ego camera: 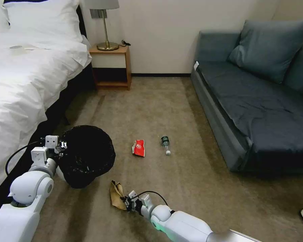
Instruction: Pick up the trash bin, then pick up the garbage on the floor and place it into the trash bin.
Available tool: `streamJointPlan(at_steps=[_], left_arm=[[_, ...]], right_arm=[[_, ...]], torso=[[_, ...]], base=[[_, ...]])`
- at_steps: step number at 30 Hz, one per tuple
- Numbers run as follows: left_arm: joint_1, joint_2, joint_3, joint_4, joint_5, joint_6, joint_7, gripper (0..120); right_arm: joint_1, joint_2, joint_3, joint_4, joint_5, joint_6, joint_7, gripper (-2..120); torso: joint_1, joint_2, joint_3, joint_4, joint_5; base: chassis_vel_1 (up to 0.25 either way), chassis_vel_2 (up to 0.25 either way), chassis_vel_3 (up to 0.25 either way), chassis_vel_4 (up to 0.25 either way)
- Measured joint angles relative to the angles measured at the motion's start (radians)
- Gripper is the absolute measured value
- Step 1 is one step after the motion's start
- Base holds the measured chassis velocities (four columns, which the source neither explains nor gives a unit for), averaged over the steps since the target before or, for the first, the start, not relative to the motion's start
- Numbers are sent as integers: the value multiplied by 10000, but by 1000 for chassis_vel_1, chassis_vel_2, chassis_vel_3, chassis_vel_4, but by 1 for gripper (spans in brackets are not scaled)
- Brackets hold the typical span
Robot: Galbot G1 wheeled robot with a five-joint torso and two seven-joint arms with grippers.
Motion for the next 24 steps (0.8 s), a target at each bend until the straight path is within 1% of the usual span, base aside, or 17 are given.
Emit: streamJointPlan(at_steps=[3, 6, 7, 9, 11, 12, 13, 18, 24], left_arm=[[15, -3, 20, -19, 6, 25, -4, 5], [52, 15, 21, -44, 19, 39, -6, 5], [52, 15, 21, -44, 19, 39, -6, 5], [36, 38, 30, -47, 21, 63, -7, 5], [36, 38, 30, -47, 21, 63, -7, 5], [7, 48, 74, -30, 23, 72, -9, 5], [7, 48, 74, -30, 23, 72, -9, 5], [-73, 15, 170, 138, 58, 73, -12, 5], [-115, 4, 234, 188, 75, 73, -12, 5]], right_arm=[[-23, -89, 102, 82, -81, 47, -9, 0], [69, -403, 391, 326, -55, 61, -12, 0], [69, -403, 391, 326, -55, 61, -12, 0], [240, -727, 584, 594, 17, 61, -12, 0], [240, -727, 584, 594, 17, 61, -12, 0], [369, -996, 751, 850, 74, 62, -12, 0], [369, -996, 751, 850, 74, 62, -12, 0], [637, -1449, 1199, 1421, 99, 69, -17, 0], [801, -1676, 1441, 1768, 181, 70, -22, 0]], torso=[[0, 0, 0, 1, 0], [0, 0, 0, 0, -3], [0, 0, 0, 0, -3], [0, 0, 0, 0, -2], [0, 0, 0, 0, -2], [0, 0, 0, -1, -3], [0, 0, 0, -1, -3], [0, -1, 0, -1, -1], [0, 0, 0, 1, 1]], base=[[0, 0, 0, 0], [0, 0, 0, 0], [0, 0, 0, 0], [0, 0, 0, 0], [0, 0, 0, 0], [0, 0, 0, 0], [0, 0, 0, 0], [0, 0, 0, 0], [0, 0, 0, 0]])
